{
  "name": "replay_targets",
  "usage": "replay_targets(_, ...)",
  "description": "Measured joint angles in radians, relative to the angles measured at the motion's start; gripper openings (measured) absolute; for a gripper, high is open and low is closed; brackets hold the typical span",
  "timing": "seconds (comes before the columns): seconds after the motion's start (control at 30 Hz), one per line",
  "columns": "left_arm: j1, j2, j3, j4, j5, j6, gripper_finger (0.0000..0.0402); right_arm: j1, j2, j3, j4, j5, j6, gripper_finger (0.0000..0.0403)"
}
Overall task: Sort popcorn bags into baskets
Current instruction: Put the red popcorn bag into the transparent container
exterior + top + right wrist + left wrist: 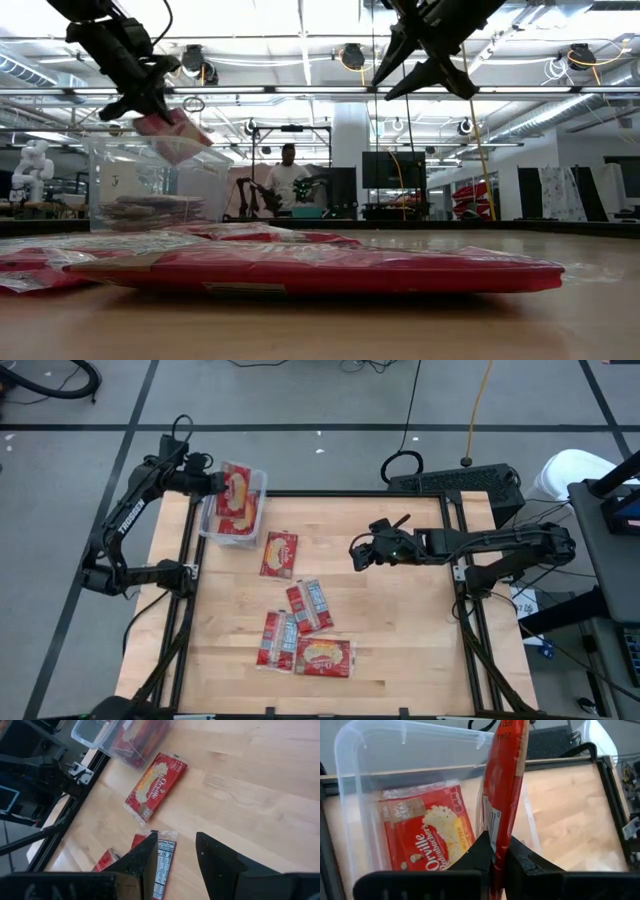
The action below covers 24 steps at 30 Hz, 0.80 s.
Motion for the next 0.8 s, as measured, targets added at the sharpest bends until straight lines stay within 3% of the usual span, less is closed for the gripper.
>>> replay_targets(0.37, -0.071, 0.001, -0.032, -0.021, -0.051, -0.026, 0.0024, 0.0, 0.0, 0.0, -0.002, 0.025, 0.019, 0.0128)
replay_targets(0.5, -0.13, 0.001, -0.035, -0.083, -0.197, -0.025, 0.0024, 0.0, 0.0, 0.0, -0.002, 0.029, 0.016, 0.0128)
replay_targets(0.6, -0.148, 0.001, -0.046, -0.065, -0.248, -0.024, 0.0024, 0.0, 0.0, 0.0, -0.002, 0.029, 0.016, 0.0128)
replay_targets(0.8, -0.153, 0.001, -0.129, 0.043, -0.252, -0.101, 0.0024, 0.0, 0.0, 0.0, -0.002, 0.03, 0.012, 0.0128)
